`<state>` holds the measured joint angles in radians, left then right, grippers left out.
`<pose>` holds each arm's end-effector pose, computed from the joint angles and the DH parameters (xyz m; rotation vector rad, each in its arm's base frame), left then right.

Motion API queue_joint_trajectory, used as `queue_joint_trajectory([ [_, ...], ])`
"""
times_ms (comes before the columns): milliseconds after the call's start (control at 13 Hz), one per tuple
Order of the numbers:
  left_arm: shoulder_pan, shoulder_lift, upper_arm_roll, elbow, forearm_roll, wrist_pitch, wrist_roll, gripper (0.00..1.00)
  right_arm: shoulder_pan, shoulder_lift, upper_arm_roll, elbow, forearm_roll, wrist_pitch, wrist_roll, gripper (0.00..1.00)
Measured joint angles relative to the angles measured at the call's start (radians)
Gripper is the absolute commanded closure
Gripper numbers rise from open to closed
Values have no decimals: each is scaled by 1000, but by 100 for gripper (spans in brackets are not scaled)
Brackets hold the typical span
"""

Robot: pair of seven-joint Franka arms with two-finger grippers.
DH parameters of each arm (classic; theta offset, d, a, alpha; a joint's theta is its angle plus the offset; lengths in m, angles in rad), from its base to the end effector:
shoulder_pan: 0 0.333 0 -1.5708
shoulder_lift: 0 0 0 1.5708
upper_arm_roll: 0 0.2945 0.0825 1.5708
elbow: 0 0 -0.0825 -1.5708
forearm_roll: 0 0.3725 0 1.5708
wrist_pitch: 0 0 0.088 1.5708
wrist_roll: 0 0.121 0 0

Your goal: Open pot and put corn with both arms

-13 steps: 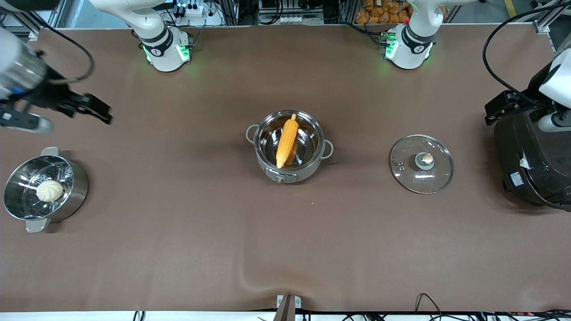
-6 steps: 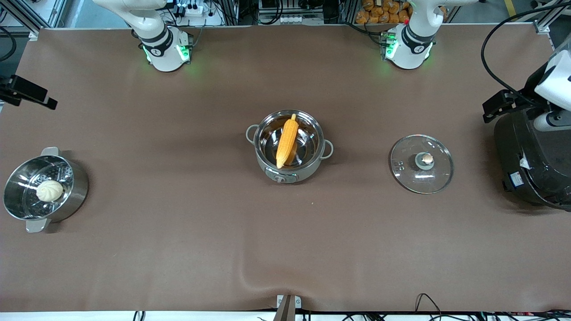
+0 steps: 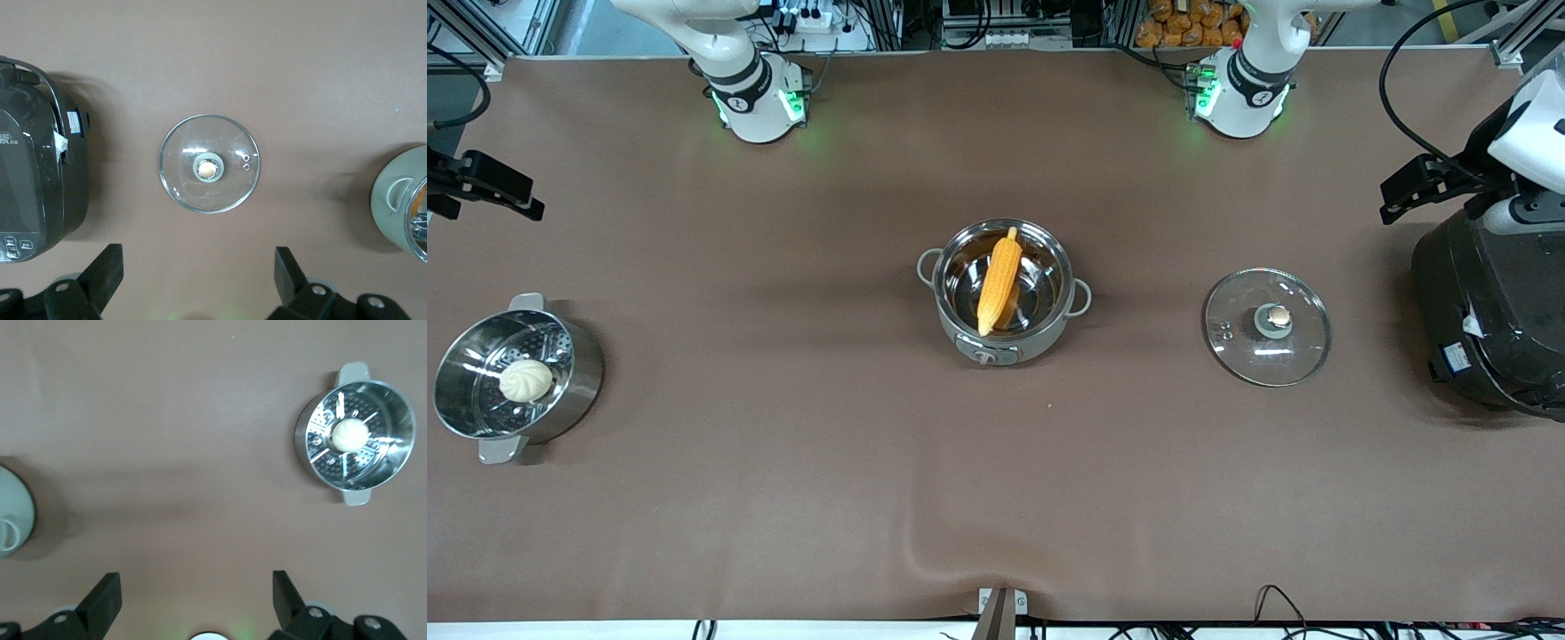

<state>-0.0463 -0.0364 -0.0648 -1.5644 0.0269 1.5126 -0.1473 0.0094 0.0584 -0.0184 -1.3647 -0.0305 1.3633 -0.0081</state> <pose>0.5236 -0.0556 0.6063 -3.1100 -0.0585 0.0180 0.5364 -0.0087 0.6326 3.1096 -0.0098 -0.0934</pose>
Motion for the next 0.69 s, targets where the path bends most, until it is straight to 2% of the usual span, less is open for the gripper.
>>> queue_joint_trajectory([
  [308,-9,0,-1,-9,-3,0,-1,0,-21,2,-9,0,1,26,-165,0],
  [692,-17,6,-2,3,-3,5,0,0,-52,2,-11,0,17,25,-144,0],
])
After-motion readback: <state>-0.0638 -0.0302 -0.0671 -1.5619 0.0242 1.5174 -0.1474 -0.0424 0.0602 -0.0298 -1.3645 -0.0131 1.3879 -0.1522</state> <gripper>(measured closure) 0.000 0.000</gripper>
